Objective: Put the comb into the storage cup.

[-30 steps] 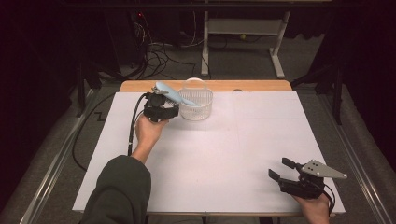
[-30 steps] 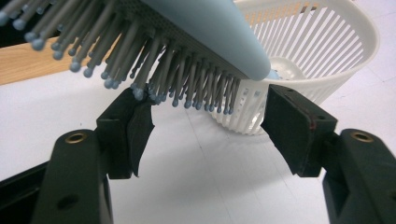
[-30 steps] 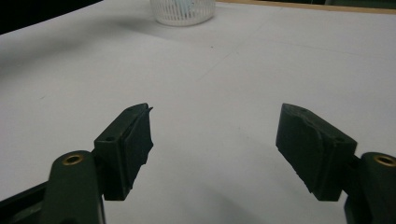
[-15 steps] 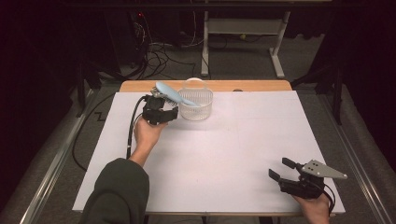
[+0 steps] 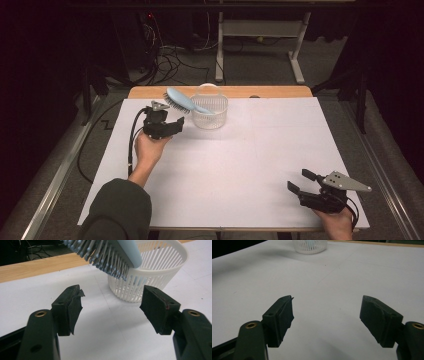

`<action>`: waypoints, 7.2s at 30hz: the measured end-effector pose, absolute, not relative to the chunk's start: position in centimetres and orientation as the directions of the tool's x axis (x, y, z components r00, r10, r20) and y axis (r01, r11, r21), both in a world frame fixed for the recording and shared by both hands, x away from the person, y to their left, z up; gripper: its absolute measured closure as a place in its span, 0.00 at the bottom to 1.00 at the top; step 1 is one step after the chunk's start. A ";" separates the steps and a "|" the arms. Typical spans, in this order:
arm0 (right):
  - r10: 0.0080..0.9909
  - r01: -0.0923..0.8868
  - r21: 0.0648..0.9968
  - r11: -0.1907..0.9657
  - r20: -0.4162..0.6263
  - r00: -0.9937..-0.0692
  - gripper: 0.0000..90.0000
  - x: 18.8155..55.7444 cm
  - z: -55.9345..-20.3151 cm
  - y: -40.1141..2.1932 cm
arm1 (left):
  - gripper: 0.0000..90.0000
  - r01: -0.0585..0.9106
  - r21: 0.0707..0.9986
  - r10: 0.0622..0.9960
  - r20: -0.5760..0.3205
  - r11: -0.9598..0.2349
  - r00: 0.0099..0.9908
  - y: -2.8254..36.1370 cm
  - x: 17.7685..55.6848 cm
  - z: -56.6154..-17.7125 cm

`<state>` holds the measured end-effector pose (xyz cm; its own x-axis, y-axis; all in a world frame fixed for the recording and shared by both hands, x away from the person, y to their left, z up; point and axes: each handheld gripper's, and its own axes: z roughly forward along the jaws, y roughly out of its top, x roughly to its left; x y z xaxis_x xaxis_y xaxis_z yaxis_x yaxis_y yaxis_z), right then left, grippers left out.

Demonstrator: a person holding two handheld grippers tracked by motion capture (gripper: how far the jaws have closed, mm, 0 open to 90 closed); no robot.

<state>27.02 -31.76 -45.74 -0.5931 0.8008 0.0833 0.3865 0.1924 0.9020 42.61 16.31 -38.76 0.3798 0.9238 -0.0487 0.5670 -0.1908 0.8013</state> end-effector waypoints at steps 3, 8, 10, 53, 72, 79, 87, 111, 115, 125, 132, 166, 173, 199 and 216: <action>0.801 0.386 0.903 0.191 0.084 -0.593 0.31 27.0 -45.7 -31.8 | 0.37 0.564 0.803 0.923 -0.050 -0.190 0.381 16.8 42.0 -38.8; 0.801 0.388 0.901 0.194 0.082 -0.592 0.30 27.0 -45.8 -31.7 | 0.37 0.554 0.814 0.922 -0.060 -0.177 0.382 17.6 41.0 -38.9; 0.802 0.387 0.901 0.194 0.082 -0.592 0.30 27.0 -45.8 -31.7 | 0.37 0.553 0.815 0.921 -0.064 -0.174 0.383 17.8 40.7 -38.9; 0.800 0.388 0.899 0.202 0.077 -0.595 0.31 27.0 -45.8 -31.6 | 0.38 0.507 0.853 0.910 -0.104 -0.126 0.402 21.5 35.1 -39.9; 0.800 0.391 0.898 0.201 0.080 -0.595 0.31 27.0 -45.9 -31.6 | 0.37 0.486 0.866 0.903 -0.106 -0.122 0.416 22.4 33.2 -40.5; 0.801 0.391 0.898 0.200 0.080 -0.594 0.31 27.0 -45.9 -31.6 | 0.37 0.482 0.867 0.905 -0.095 -0.129 0.414 22.6 32.6 -40.9; 0.801 0.394 0.897 0.201 0.081 -0.593 0.31 27.0 -45.9 -31.6 | 0.37 0.484 0.866 0.904 -0.106 -0.121 0.415 22.9 32.1 -41.2; 0.801 0.395 0.898 0.194 0.087 -0.592 0.31 27.0 -45.9 -31.6 | 0.35 0.487 0.860 0.891 -0.095 -0.151 0.443 23.0 30.6 -42.2; 0.801 0.395 0.898 0.194 0.087 -0.592 0.31 27.0 -45.9 -31.6 | 0.35 0.486 0.862 0.892 -0.098 -0.145 0.441 23.1 30.4 -42.4; 0.801 0.396 0.897 0.194 0.088 -0.592 0.31 27.0 -45.9 -31.6 | 0.35 0.491 0.860 0.893 -0.102 -0.143 0.439 23.2 30.0 -43.0; 0.801 0.396 0.897 0.194 0.089 -0.593 0.31 27.0 -45.9 -31.6 | 0.35 0.499 0.856 0.895 -0.114 -0.132 0.432 23.5 29.8 -43.4; 0.801 0.401 0.897 0.189 0.095 -0.591 0.31 27.0 -45.9 -31.6 | 0.35 0.532 0.840 0.897 -0.151 -0.104 0.415 23.9 29.8 -45.0; 0.801 0.402 0.896 0.189 0.096 -0.591 0.31 27.0 -45.9 -31.6 | 0.35 0.538 0.837 0.898 -0.158 -0.099 0.411 24.0 29.8 -45.3; 0.803 0.409 0.893 0.187 0.100 -0.587 0.31 27.1 -46.0 -31.7 | 0.36 0.545 0.834 0.903 -0.171 -0.080 0.394 24.4 29.6 -46.1; 0.805 0.410 0.893 0.186 0.101 -0.585 0.30 27.1 -46.0 -31.8 | 0.36 0.561 0.824 0.902 -0.182 -0.077 0.391 24.5 29.2 -46.8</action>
<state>27.14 -31.80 -46.02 -0.5853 0.8046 0.1007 0.4099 0.1865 0.8928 29.22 24.49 -46.76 0.3911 0.9022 -0.1821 0.5613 -0.0770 0.8241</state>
